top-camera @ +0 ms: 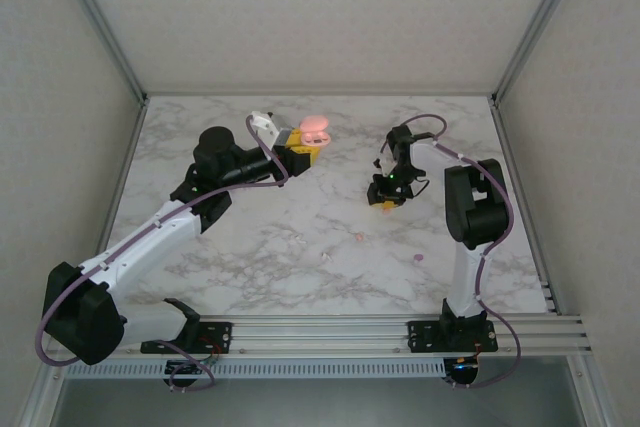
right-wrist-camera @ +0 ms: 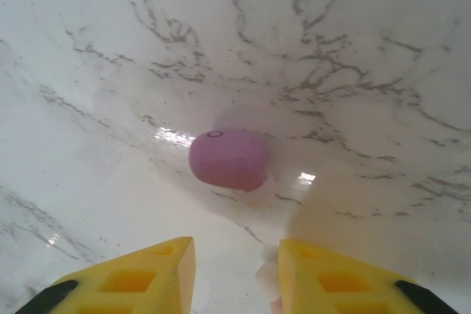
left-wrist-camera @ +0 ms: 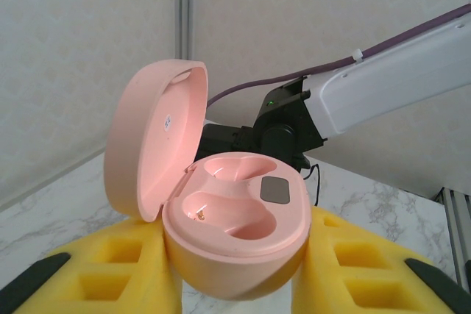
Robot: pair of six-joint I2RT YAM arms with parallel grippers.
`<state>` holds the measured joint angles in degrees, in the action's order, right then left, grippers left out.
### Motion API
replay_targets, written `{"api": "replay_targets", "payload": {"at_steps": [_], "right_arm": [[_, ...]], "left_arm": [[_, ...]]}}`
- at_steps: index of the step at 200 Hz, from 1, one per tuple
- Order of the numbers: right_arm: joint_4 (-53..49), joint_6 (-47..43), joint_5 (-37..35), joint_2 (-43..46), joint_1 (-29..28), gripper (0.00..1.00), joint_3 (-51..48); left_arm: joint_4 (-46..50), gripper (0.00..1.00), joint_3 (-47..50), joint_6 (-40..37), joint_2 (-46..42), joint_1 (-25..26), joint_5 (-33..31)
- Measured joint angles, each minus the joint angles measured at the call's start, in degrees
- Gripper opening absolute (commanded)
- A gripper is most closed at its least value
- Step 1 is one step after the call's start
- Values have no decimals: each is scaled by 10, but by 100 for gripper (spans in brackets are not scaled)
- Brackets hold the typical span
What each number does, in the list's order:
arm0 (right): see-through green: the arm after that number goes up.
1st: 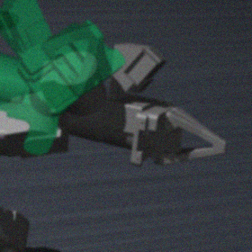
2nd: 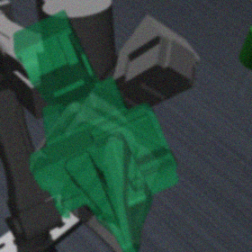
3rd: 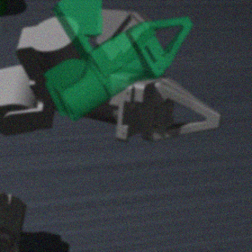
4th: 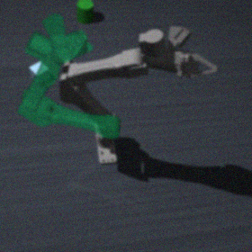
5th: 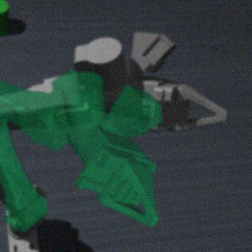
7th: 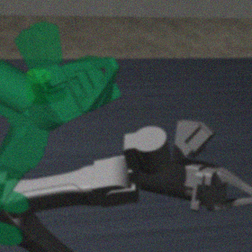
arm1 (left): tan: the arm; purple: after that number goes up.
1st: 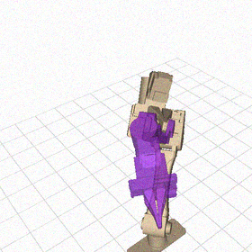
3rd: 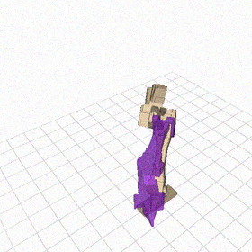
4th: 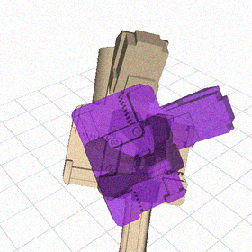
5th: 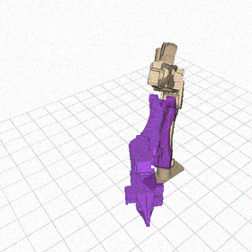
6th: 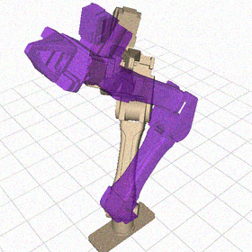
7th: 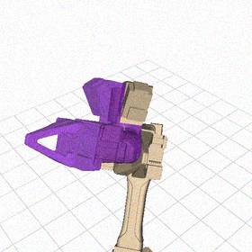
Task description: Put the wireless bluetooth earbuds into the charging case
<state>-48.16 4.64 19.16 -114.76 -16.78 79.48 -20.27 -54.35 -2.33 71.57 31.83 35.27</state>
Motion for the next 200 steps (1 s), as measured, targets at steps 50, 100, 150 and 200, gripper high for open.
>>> {"api": "replay_targets", "payload": {"at_steps": [50, 100, 150, 200], "right_arm": [[1, 7, -3, 5, -2, 36, 4], [32, 56, -55, 107, -2, 41, -29], [69, 113, -144, 263, -2, 69, -90], [144, 170, -236, 452, 1, 99, -176]], "left_arm": [[7, 19, -5, 0, 0, 0, 0], [14, 19, -13, -7, 0, 0, 0], [22, 19, -15, -11, 0, 0, 0], [25, 19, -22, -11, 0, 0, 0]]}}
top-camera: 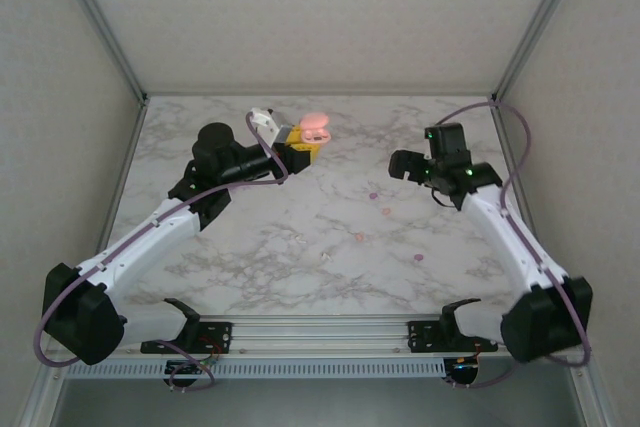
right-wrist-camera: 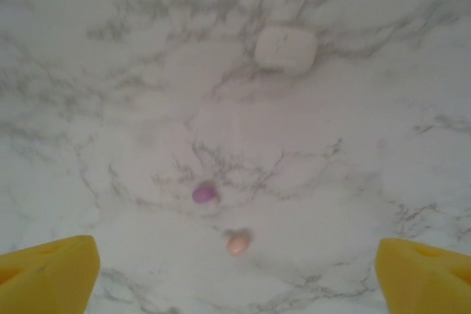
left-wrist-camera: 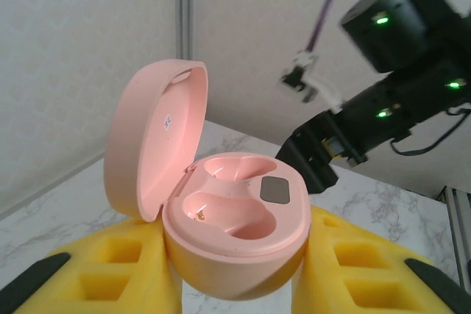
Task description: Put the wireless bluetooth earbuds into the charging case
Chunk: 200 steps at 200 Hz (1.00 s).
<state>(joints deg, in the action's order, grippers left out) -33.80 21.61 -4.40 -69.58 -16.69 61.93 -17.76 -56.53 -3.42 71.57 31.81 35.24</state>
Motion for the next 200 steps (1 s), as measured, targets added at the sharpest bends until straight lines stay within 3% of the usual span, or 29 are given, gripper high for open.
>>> {"api": "replay_targets", "payload": {"at_steps": [41, 110, 132, 200], "right_arm": [[34, 86, -26, 72, 41, 99, -72], [108, 196, 136, 1, 59, 79, -145], [131, 228, 163, -6, 52, 72, -169], [156, 270, 213, -58, 39, 65, -172]], "left_arm": [[0, 19, 0, 0, 0, 0, 0], [0, 19, 0, 0, 0, 0, 0], [0, 19, 0, 0, 0, 0, 0], [0, 19, 0, 0, 0, 0, -8]]}}
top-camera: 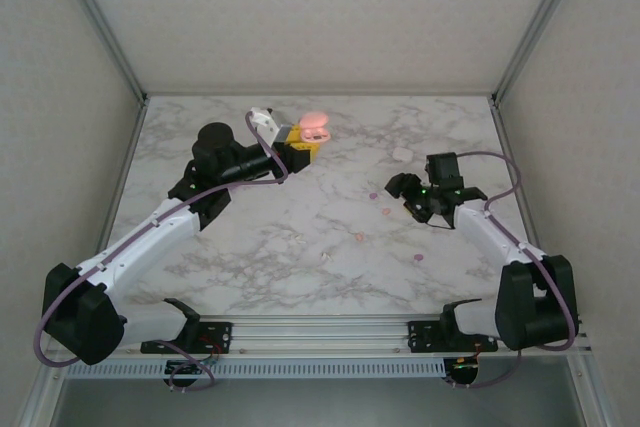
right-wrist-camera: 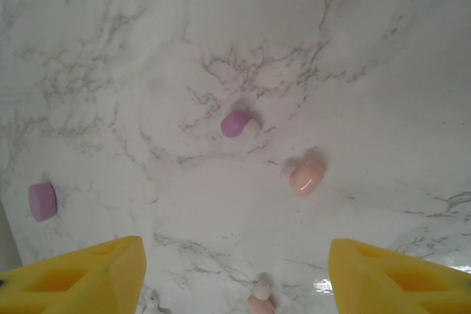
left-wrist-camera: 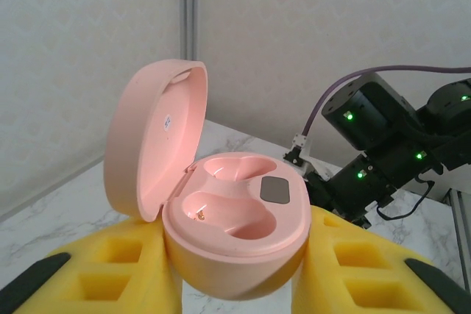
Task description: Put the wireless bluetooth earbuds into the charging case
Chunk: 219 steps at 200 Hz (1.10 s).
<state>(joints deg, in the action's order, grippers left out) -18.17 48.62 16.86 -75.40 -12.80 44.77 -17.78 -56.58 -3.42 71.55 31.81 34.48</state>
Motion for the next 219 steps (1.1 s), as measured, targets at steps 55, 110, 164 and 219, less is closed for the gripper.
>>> {"api": "replay_targets", "payload": {"at_steps": [55, 110, 164, 219], "right_arm": [[17, 29, 19, -39, -7, 55, -2], [24, 33, 25, -97, -10, 46, 0], [40, 35, 25, -149, -10, 43, 12], [43, 35, 23, -171, -10, 40, 22]], "left_arm": [[0, 19, 0, 0, -10, 0, -5], [0, 19, 0, 0, -12, 0, -5], [2, 19, 0, -5, -12, 0, -5], [11, 19, 0, -9, -12, 0, -6]]}}
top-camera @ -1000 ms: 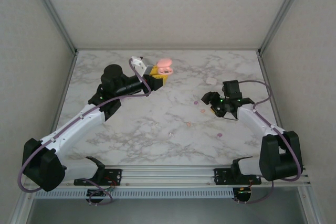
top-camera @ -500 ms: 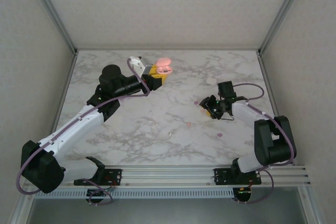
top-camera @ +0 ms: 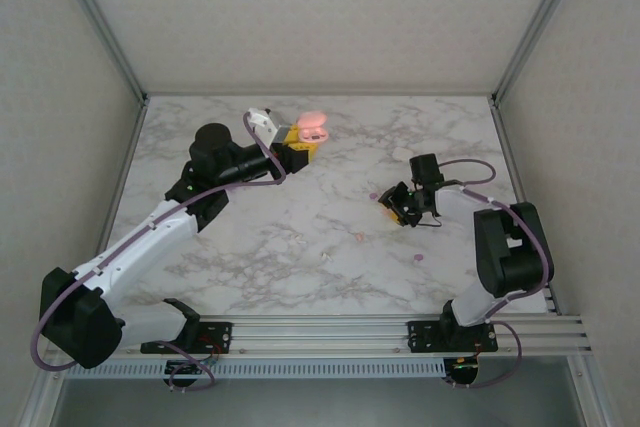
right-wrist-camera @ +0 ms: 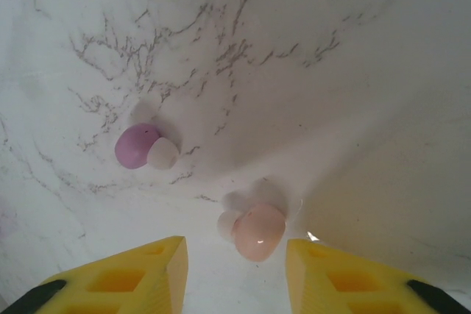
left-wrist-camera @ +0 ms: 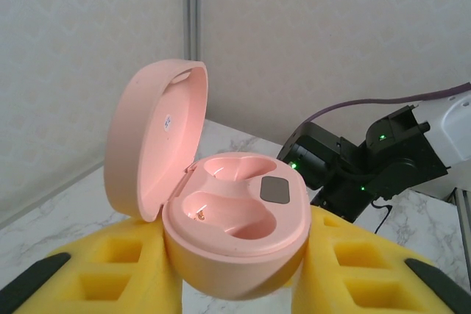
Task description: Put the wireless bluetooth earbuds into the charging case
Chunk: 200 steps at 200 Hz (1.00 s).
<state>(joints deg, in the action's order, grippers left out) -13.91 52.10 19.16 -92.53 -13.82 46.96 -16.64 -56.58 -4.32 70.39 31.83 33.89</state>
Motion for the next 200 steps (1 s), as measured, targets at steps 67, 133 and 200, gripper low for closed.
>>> {"api": "replay_targets", "payload": {"at_steps": [67, 133, 200], "right_arm": [[0, -16, 0, -30, 0, 37, 19], [-23, -55, 1, -46, 0, 33, 35], [-66, -110, 2, -65, 0, 30, 66]], "left_arm": [[2, 19, 0, 0, 0, 0, -2], [2, 19, 0, -2, 0, 0, -2], [2, 19, 0, -2, 0, 0, -2]]}}
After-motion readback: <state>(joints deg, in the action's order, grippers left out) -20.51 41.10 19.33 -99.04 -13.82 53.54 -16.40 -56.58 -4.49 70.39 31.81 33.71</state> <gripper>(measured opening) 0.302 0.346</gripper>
